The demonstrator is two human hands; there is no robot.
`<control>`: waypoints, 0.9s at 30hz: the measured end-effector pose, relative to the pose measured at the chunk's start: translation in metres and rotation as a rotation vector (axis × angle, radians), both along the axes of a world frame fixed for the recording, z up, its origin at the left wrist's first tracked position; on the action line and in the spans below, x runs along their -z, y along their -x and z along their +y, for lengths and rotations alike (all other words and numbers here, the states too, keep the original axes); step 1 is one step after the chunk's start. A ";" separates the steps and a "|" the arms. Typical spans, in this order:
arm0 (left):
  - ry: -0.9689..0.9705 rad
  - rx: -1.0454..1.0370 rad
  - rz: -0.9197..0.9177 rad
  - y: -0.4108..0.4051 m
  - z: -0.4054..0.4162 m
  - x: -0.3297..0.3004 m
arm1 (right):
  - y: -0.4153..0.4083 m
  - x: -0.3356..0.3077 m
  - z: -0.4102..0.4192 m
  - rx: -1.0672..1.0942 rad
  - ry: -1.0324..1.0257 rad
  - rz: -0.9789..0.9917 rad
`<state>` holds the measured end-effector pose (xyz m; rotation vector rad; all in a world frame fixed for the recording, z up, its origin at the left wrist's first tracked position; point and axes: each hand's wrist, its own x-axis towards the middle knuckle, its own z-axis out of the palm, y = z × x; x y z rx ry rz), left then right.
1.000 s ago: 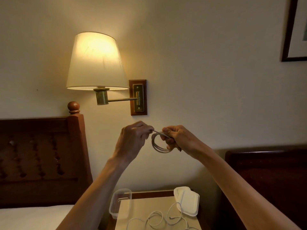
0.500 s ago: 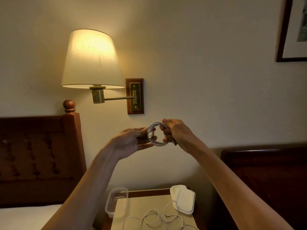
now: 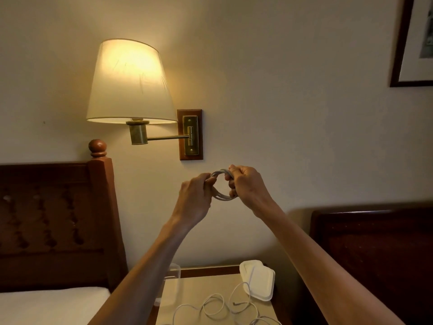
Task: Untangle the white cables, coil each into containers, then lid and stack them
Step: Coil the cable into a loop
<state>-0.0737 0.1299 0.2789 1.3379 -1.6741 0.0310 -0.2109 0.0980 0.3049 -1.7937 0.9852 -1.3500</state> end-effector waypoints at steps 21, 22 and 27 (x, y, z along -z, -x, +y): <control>0.133 -0.023 -0.218 -0.008 0.014 0.023 | 0.015 -0.001 -0.017 0.104 0.162 0.056; 0.034 0.081 -0.070 -0.008 0.013 0.021 | 0.014 -0.002 -0.015 0.030 0.056 0.011; -0.322 0.362 0.572 -0.002 0.017 0.019 | 0.017 0.004 -0.009 -0.306 -0.275 -0.155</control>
